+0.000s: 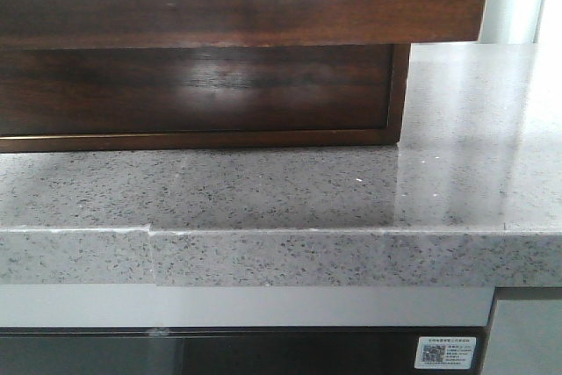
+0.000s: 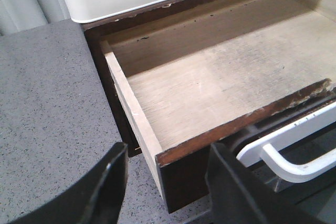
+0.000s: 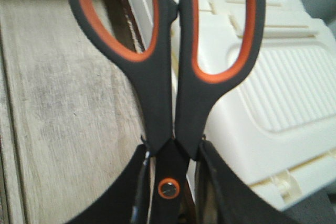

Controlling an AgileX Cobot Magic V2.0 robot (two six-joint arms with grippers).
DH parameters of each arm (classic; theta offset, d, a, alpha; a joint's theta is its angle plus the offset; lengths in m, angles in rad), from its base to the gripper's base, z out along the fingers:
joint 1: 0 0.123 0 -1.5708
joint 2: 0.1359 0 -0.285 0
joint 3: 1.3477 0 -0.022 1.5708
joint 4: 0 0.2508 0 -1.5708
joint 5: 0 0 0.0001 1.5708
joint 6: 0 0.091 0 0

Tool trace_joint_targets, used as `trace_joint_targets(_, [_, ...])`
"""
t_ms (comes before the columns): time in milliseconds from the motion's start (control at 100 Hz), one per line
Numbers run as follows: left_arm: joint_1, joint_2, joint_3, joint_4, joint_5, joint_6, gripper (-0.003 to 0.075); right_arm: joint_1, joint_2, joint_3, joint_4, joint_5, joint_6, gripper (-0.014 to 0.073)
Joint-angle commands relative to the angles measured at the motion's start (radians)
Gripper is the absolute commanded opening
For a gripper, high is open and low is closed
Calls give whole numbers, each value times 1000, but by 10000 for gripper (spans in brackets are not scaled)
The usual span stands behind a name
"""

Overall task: Put scissors in drawer with both arms
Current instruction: 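Lower the scissors into the open drawer and open the right gripper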

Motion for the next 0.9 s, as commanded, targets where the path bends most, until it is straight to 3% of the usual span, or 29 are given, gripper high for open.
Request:
trace_joint_targets(0, [-8,17,-32,-18,-82,-1,335,30,15,-28,19,-64,-41,19])
trace_joint_targets(430, [-8,17,-32,-18,-115,-1,335,143,215,-28,19,-31,-112,19])
trace_joint_targets(890, [-8,17,-32,-18,-121,-1,335,150,294,-28,19,57,-146,22])
